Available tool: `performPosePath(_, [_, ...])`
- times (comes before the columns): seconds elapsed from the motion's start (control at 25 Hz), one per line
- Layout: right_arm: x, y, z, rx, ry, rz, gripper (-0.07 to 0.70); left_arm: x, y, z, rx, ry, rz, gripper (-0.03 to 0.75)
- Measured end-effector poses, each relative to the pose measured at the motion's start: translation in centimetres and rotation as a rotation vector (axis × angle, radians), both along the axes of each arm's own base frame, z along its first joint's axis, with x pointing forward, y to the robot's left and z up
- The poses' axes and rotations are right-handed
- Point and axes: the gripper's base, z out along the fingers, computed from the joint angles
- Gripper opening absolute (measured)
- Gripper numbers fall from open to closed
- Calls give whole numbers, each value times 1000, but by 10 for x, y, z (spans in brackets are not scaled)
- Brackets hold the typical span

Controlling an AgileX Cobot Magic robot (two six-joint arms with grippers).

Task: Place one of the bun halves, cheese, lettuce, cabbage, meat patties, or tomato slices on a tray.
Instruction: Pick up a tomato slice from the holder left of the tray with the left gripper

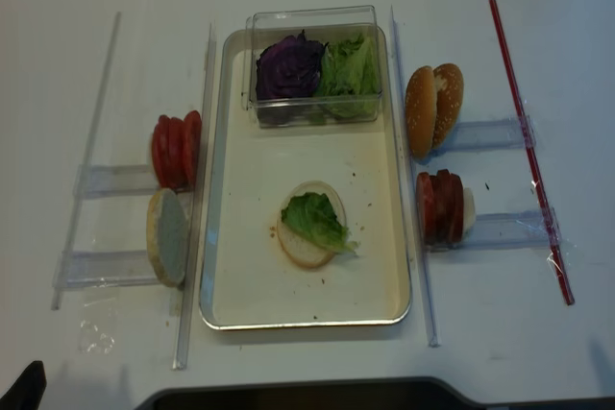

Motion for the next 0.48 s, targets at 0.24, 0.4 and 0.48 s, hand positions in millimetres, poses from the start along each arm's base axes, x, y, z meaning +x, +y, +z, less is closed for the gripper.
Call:
performPosePath(0.24, [0, 0, 0, 0, 0, 0, 508, 0, 0, 0, 0, 0, 0, 489])
performPosePath(0.4, [0, 0, 0, 0, 0, 0, 508, -8, 0, 13, -1, -23, 1, 483])
performPosePath(0.48, [0, 0, 0, 0, 0, 0, 508, -15, 1, 33, 4, -49, 2, 483])
